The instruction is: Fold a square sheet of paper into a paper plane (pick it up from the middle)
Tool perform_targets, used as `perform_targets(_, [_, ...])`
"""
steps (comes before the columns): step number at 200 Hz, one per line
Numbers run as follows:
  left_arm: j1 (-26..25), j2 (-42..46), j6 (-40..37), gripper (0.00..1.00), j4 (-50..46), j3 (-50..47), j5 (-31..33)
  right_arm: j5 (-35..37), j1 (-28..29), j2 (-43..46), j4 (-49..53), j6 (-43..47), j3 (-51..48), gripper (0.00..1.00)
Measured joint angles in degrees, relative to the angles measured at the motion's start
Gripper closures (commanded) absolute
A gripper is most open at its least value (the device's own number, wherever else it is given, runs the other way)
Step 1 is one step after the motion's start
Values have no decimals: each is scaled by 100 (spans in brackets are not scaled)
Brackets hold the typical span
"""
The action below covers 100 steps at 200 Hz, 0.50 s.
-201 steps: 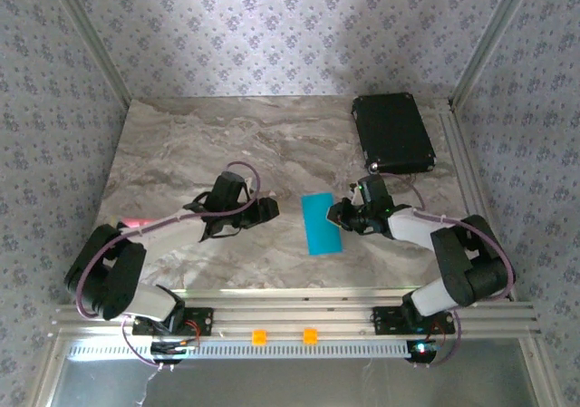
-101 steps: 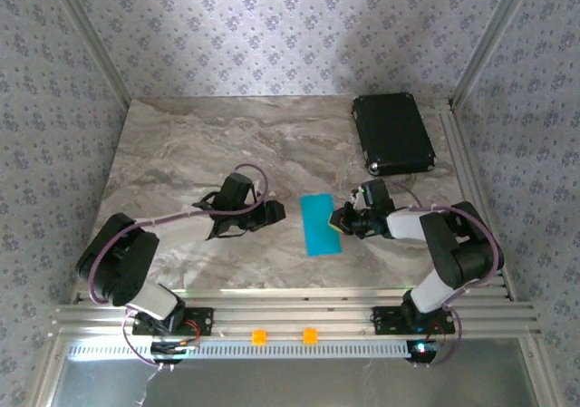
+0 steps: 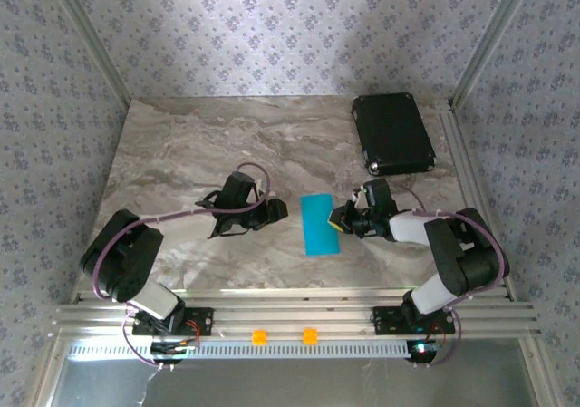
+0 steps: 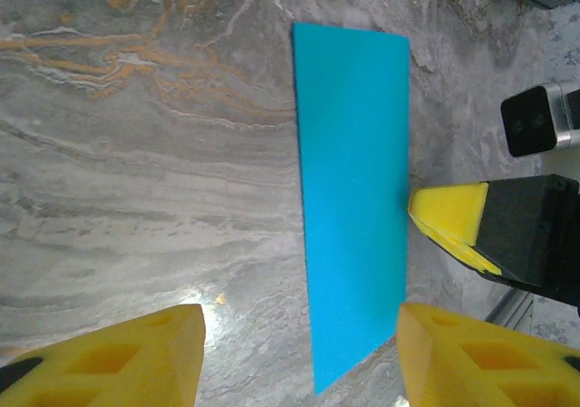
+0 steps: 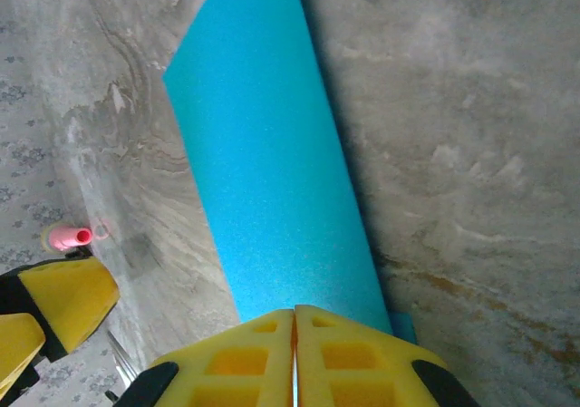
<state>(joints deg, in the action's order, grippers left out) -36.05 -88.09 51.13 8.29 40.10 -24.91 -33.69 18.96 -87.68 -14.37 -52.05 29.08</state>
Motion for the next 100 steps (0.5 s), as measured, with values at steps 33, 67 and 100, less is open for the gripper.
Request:
perform_targets(33, [-76, -208, 0, 44, 66, 192, -48, -24, -37, 0, 0, 22, 0, 91])
perform_targets(67, [-149, -457, 0, 47, 98, 385, -133, -44, -70, -267, 2, 46, -2, 93])
perform_targets(100, [-203, -730, 0, 48, 96, 514, -190, -192, -160, -367, -162, 59, -72, 93])
